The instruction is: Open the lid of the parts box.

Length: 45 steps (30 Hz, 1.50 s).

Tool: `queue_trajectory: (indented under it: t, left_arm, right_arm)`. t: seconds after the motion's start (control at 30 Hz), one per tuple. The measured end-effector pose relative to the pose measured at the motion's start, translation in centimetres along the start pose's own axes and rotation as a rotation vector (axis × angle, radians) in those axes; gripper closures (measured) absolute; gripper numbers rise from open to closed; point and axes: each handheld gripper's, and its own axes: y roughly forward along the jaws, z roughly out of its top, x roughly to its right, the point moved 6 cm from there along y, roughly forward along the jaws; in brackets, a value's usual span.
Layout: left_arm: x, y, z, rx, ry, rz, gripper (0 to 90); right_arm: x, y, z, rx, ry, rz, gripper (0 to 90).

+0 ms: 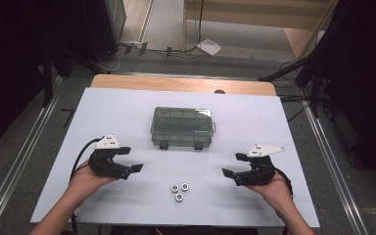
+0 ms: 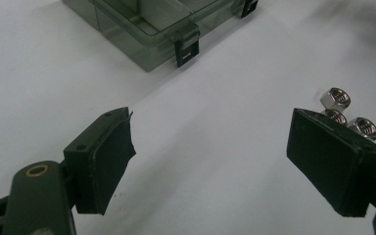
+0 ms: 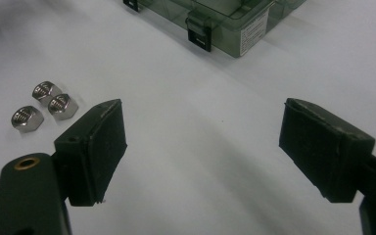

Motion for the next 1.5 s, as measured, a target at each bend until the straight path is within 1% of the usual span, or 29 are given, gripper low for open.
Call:
queue_trajectory:
  t: [0.03, 0.1, 0.23, 0.33, 0.4, 0.43, 0.47, 0.6, 0.77, 0.8, 0.9, 0.93, 1.0, 1.07, 1.1, 1.17, 1.2, 1.33, 1.4, 1.43, 1.5]
  left_arm:
    - [-0.1, 0.0, 0.1, -0.010, 0.004, 0.001, 17.3]
    - [-0.1, 0.2, 0.2, 0.002, -0.004, -0.007, 17.3]
    - [-0.2, 0.5, 0.5, -0.003, -0.009, -0.009, 17.3]
    - [-0.3, 0.7, 0.8, -0.005, -0.013, -0.011, 17.3]
    - [-0.3, 0.8, 0.9, -0.005, -0.018, -0.012, 17.3]
    - [-0.4, 0.8, 0.9, -0.017, -0.018, -0.011, 17.4]
    - [-0.4, 1.0, 1.1, 0.002, -0.026, -0.019, 17.4]
    - [-0.5, 1.2, 1.3, 0.000, -0.030, -0.024, 17.4]
    - [-0.6, 1.4, 1.9, 0.011, -0.040, -0.030, 17.4]
    - [-0.6, 1.4, 2.0, 0.014, -0.036, -0.026, 17.5]
    - [-0.6, 1.6, 2.3, 0.026, -0.041, -0.027, 17.5]
    - [-0.6, 1.6, 2.3, 0.024, -0.042, -0.026, 17.6]
    - [-0.6, 1.6, 2.5, 0.025, -0.031, -0.026, 24.5]
    - [-0.6, 1.7, 2.7, 0.024, -0.033, -0.026, 24.5]
    - [-0.6, 1.7, 2.7, 0.015, -0.028, -0.017, 24.5]
    - [-0.7, 1.9, 2.9, 0.014, -0.031, -0.001, 24.5]
    - [-0.7, 1.9, 2.9, 0.005, -0.027, -0.001, 24.5]
    - [-0.7, 2.1, 3.4, 0.006, -0.018, 0.002, 24.5]
    - [-0.7, 2.3, 3.6, 0.008, -0.009, 0.003, 24.5]
    - [-0.7, 2.3, 3.7, 0.002, -0.007, 0.009, 24.5]
    - [-0.8, 2.5, 3.9, 0.000, -0.005, 0.008, 24.5]
  right_arm:
    - [0.0, 0.0, 0.0, -0.001, 0.001, 0.003, 20.3]
    - [0.0, 0.2, 0.2, 0.004, 0.003, 0.006, 20.5]
    - [0.1, 0.4, 0.5, 0.008, 0.017, 0.008, 20.6]
    - [0.3, 0.6, 0.6, 0.008, 0.017, -0.007, 20.8]
    - [0.4, 0.7, 0.7, 0.008, 0.019, -0.006, 21.4]
    - [0.5, 0.7, 0.8, 0.010, 0.021, -0.006, 21.7]
    - [0.5, 0.7, 0.8, 0.010, 0.023, -0.011, 21.8]
    - [0.6, 0.9, 1.1, 0.012, 0.019, -0.022, 22.0]
    - [0.7, 1.1, 1.4, 0.016, 0.013, -0.028, 22.3]
    - [0.7, 1.2, 1.5, 0.021, 0.018, -0.024, 22.3]
    - [0.8, 1.3, 1.7, 0.020, 0.028, -0.024, 22.3]
    - [0.9, 1.4, 1.8, 0.022, 0.024, -0.031, 22.3]
    - [1.0, 1.5, 2.1, 0.026, 0.031, -0.033, 22.3]
    - [1.0, 1.6, 2.2, 0.026, 0.032, -0.035, 22.3]
    - [1.0, 1.8, 2.4, 0.025, 0.035, -0.033, 22.3]
    - [1.0, 1.8, 2.5, 0.024, 0.035, -0.034, 22.3]
    - [1.0, 1.9, 2.6, 0.023, 0.029, -0.034, 22.3]
    - [1.1, 2.2, 2.9, 0.025, 0.021, -0.044, 22.6]
    - [1.0, 2.3, 3.1, 0.028, 0.021, -0.050, 22.8]
    - [1.0, 2.4, 3.3, 0.032, 0.028, -0.050, 23.1]
    - [1.0, 2.5, 3.5, 0.035, 0.023, -0.058, 23.7]
